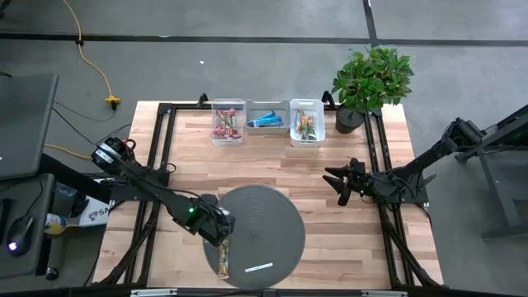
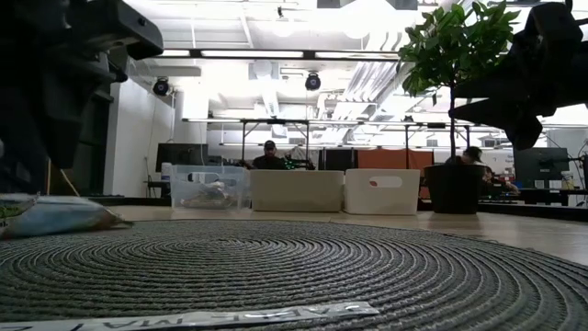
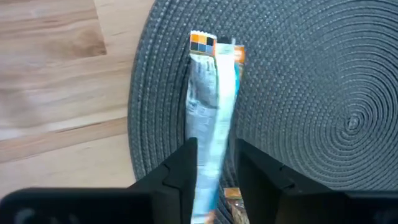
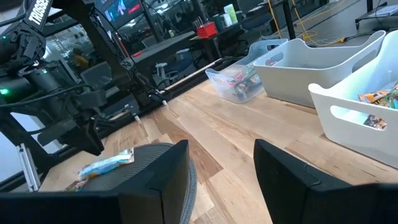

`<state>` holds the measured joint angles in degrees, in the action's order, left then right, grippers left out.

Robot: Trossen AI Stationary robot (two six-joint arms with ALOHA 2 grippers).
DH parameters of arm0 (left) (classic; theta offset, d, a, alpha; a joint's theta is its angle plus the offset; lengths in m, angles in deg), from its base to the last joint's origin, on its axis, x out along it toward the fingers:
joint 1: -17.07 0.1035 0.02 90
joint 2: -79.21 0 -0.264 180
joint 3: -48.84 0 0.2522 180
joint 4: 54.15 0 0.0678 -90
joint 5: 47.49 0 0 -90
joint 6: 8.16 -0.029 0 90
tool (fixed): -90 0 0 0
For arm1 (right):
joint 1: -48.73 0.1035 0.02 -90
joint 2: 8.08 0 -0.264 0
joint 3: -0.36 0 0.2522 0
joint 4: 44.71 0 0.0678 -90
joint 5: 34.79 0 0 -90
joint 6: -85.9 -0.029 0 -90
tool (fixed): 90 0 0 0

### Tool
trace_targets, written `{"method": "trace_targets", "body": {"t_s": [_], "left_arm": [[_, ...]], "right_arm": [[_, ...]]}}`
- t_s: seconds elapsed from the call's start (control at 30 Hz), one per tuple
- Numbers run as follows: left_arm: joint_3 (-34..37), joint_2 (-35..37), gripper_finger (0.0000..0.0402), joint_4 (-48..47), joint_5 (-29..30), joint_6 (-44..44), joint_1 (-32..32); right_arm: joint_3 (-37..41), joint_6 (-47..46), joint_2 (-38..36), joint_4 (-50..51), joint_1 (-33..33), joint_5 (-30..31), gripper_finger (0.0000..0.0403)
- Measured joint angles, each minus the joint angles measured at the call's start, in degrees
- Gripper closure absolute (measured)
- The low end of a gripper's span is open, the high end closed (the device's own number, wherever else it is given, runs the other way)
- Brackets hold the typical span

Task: Pick and place Granola Bars by type
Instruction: Put the orange granola bar into the white bin, then put the left orange granola bar into the white bin

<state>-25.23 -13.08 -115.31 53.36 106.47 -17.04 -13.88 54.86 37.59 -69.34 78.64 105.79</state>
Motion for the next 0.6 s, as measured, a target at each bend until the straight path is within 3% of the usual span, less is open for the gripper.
{"method": "trace_targets", "body": {"t_s": [0.3, 0.47, 0.6], "left_arm": [[0.00, 0.00, 0.0358, 0.88, 0.15, -2.69, 0.00], [-0.02, -0.62, 0.0355, 1.29, -1.22, -6.42, 0.00], [-0.02, -2.03, 0.0329, 1.43, -2.86, -9.30, 0.01]], "right_arm": [[0.00, 0.00, 0.00, -0.02, 0.00, 0.00, 0.0238], [0.00, 0.00, 0.00, 0.00, 0.00, -0.01, 0.0238], [0.00, 0.00, 0.00, 0.00, 0.00, -0.02, 0.0238]]}}
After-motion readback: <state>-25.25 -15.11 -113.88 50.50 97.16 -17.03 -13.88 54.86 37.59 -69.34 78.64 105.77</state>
